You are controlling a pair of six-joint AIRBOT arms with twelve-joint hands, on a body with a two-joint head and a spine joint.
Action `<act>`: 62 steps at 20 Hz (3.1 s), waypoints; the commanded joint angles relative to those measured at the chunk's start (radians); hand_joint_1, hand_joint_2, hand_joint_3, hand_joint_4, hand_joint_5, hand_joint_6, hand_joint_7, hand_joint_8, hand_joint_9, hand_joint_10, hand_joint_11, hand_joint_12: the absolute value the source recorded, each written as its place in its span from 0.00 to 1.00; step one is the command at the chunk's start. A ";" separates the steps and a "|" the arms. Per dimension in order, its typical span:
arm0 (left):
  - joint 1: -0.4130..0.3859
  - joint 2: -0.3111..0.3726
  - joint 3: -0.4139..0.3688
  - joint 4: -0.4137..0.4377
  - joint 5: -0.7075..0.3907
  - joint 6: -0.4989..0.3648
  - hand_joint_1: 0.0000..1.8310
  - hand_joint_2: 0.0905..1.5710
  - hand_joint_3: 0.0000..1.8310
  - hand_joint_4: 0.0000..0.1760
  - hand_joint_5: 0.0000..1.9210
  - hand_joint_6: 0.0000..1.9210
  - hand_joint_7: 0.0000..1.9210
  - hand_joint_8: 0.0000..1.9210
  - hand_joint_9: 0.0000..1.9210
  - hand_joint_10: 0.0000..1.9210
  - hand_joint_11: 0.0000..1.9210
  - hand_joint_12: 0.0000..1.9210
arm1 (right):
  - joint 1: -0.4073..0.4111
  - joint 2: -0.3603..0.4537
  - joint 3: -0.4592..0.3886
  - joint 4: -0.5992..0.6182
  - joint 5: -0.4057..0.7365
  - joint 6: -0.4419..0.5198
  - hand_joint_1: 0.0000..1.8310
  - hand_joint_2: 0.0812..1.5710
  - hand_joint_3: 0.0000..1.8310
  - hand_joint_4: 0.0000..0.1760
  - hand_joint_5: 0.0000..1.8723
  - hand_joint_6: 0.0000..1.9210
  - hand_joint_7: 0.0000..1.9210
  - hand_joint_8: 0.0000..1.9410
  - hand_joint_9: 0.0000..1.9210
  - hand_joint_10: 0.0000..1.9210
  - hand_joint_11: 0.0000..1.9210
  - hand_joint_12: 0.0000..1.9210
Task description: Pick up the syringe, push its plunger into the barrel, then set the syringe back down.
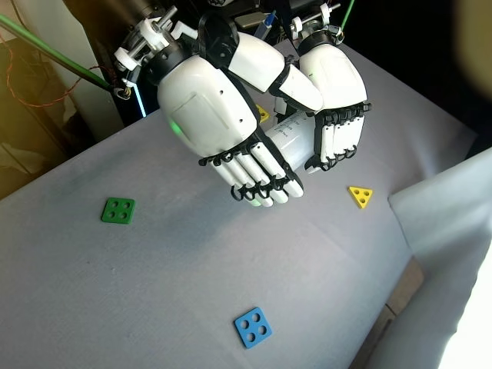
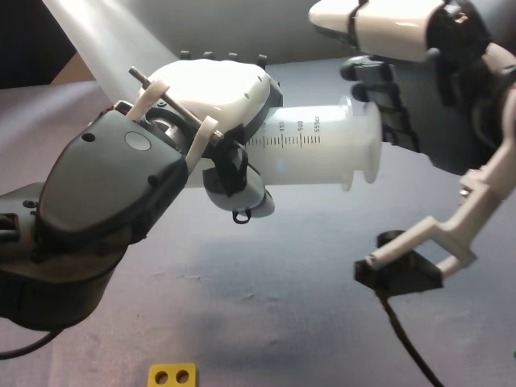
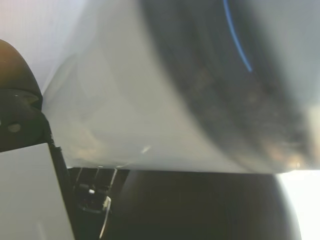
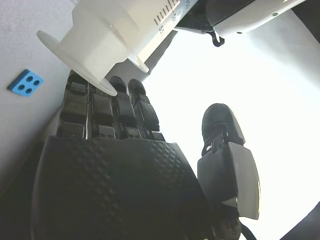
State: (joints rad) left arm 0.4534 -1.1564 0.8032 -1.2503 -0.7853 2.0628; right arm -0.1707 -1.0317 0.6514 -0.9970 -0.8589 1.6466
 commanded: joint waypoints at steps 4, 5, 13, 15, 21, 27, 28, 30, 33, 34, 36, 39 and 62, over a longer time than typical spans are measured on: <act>-0.027 -0.014 -0.010 0.108 0.032 -0.027 0.75 0.70 0.00 0.00 0.46 0.58 0.51 0.49 0.48 0.61 0.40 0.49 | 0.033 -0.074 0.009 -0.049 0.166 0.003 0.00 0.73 0.00 0.00 0.03 0.00 0.02 0.00 0.00 0.00 0.00 0.00; -0.027 -0.014 -0.010 0.108 0.034 -0.027 0.75 0.70 0.00 0.00 0.46 0.57 0.51 0.50 0.48 0.61 0.41 0.50 | 0.036 -0.080 0.009 -0.053 0.166 0.003 0.00 0.73 0.00 0.00 0.03 0.00 0.01 0.00 0.00 0.00 0.00 0.00; -0.027 -0.011 -0.011 0.108 0.036 -0.025 0.75 0.70 0.00 0.00 0.45 0.59 0.51 0.50 0.48 0.61 0.40 0.50 | -0.021 0.157 -0.039 -0.108 0.200 -0.125 0.00 0.73 0.00 0.00 0.03 0.00 0.01 0.00 0.00 0.00 0.00 0.00; -0.026 -0.011 -0.011 0.110 0.036 -0.024 0.75 0.70 0.00 0.00 0.45 0.59 0.50 0.52 0.48 0.61 0.40 0.51 | -0.044 0.241 -0.040 -0.116 0.228 -0.141 0.00 0.73 0.00 0.00 0.04 0.00 0.02 0.00 0.00 0.00 0.00 0.00; -0.001 -0.011 -0.010 0.136 0.042 -0.027 0.75 0.69 0.00 0.00 0.46 0.57 0.51 0.49 0.48 0.62 0.39 0.52 | -0.074 0.415 -0.042 -0.258 0.378 -0.259 0.00 0.74 0.00 0.00 0.03 0.00 0.01 0.00 0.00 0.00 0.00 0.00; 0.076 -0.017 -0.005 0.226 0.042 -0.098 0.75 0.69 0.00 0.00 0.47 0.57 0.52 0.48 0.48 0.61 0.38 0.53 | -0.089 0.476 0.024 -0.478 0.680 -0.342 0.00 0.74 0.00 0.00 0.03 0.00 0.02 0.00 0.00 0.00 0.00 0.00; 0.092 -0.022 -0.002 0.244 0.042 -0.119 0.75 0.69 0.00 0.00 0.48 0.55 0.52 0.47 0.49 0.60 0.38 0.53 | -0.102 0.476 0.046 -0.478 0.710 -0.351 0.00 0.74 0.00 0.00 0.03 0.00 0.02 0.00 0.01 0.00 0.00 0.00; 0.121 -0.031 0.004 0.289 0.042 -0.157 0.75 0.69 0.00 0.00 0.47 0.55 0.53 0.47 0.49 0.61 0.37 0.54 | -0.121 0.474 0.087 -0.478 0.750 -0.351 0.00 0.75 0.00 0.00 0.03 0.00 0.02 0.00 0.01 0.00 0.00 0.00; 0.169 -0.041 0.011 0.338 0.042 -0.195 0.75 0.69 0.00 0.00 0.47 0.56 0.52 0.48 0.47 0.62 0.36 0.55 | -0.139 0.454 0.163 -0.479 0.888 -0.590 0.00 0.75 0.00 0.00 0.03 0.00 0.02 0.00 0.01 0.00 0.00 0.00; 0.183 -0.045 0.015 0.354 0.042 -0.208 0.75 0.69 0.00 0.00 0.47 0.56 0.52 0.48 0.47 0.62 0.37 0.56 | -0.143 0.454 0.165 -0.519 0.901 -0.626 0.00 0.75 0.00 0.00 0.03 0.00 0.01 0.00 0.01 0.00 0.00 0.00; 0.207 -0.053 0.024 0.386 0.042 -0.240 0.75 0.69 0.00 0.00 0.48 0.55 0.52 0.47 0.48 0.62 0.37 0.56 | -0.147 0.453 0.164 -0.600 0.910 -0.629 0.00 0.75 0.00 0.00 0.02 0.00 0.01 0.00 0.00 0.00 0.00 0.00; 0.239 -0.064 0.037 0.422 0.042 -0.278 0.75 0.69 0.00 0.00 0.47 0.56 0.53 0.47 0.49 0.60 0.38 0.55 | -0.135 0.451 0.167 -0.600 0.991 -0.814 0.00 0.75 0.00 0.00 0.04 0.00 0.02 0.00 0.01 0.00 0.00 0.00; 0.274 -0.072 0.039 0.433 0.027 -0.292 0.41 0.65 0.00 0.00 0.17 0.03 0.23 0.03 0.22 0.08 0.02 0.52 | -0.137 0.442 0.131 -0.560 1.159 -1.044 0.00 0.75 0.00 0.00 0.03 0.00 0.02 0.00 0.01 0.00 0.00 0.00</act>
State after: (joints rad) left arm 0.7345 -1.2243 0.8406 -0.8749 -0.6762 1.7779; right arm -0.3161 -0.5896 0.7864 -1.5909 0.2955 0.6033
